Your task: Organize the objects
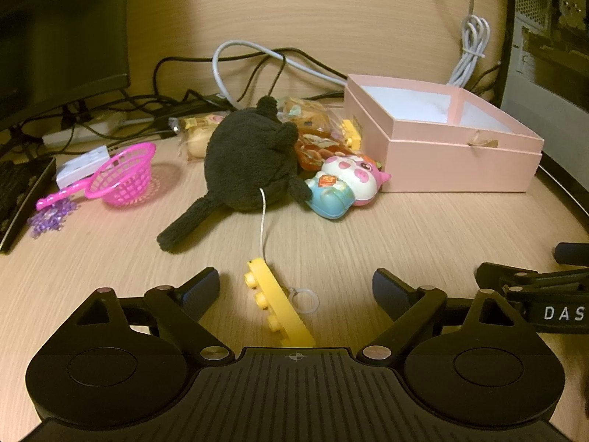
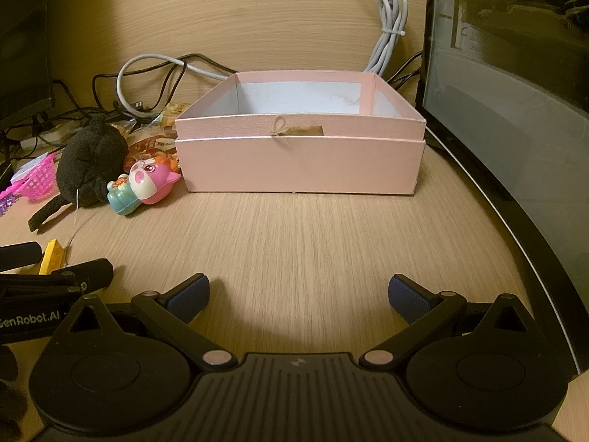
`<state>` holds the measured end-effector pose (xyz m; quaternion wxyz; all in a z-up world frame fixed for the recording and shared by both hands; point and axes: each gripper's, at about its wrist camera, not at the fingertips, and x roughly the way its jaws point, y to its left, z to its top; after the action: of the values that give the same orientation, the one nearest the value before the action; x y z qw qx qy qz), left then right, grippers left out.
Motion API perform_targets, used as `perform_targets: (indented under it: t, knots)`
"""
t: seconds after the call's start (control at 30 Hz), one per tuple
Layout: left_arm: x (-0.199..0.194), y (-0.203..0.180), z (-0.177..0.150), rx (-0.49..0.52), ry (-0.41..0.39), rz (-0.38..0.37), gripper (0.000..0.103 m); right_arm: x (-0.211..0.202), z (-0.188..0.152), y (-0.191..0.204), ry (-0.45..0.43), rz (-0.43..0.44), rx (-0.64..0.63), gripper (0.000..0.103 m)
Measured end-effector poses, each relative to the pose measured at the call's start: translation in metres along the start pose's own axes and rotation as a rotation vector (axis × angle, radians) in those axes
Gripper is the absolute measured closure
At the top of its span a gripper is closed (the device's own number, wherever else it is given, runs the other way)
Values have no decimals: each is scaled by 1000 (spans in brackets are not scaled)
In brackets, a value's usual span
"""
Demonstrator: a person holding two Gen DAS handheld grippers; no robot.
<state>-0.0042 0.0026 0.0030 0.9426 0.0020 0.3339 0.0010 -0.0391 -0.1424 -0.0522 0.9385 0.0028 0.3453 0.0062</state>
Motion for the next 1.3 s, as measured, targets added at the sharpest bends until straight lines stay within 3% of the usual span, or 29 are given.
perform_targets:
  t: [0.27,0.43,0.6,0.73,0.83,1.03,1.17,1.3]
  knots:
    - [-7,29,42,-7,-81,-12,11,1,8,1,92,12,-18,0]
    - [28,45,83,-26,-7,-46,11,1,11,3,127,-2,-7,0]
    - [66,43,98,-8,65,-46,11,3,16,1,162,38,-44,0]
    - [78,44,98,7,80,-68,28,-5,23,-8,207,140,10,0]
    - [76,54,100,-26,90,-95,31,-21,31,-11,164,163,67,0]
    - [19,87,96,-143,17,-142,33,-43,49,15,-5,152,-12,0]
    - [-35,123,78,-206,-20,-108,33,-33,60,49,10,201,-120,0]
    - [-82,166,59,-267,-51,-18,34,-17,72,103,50,329,-232,0]
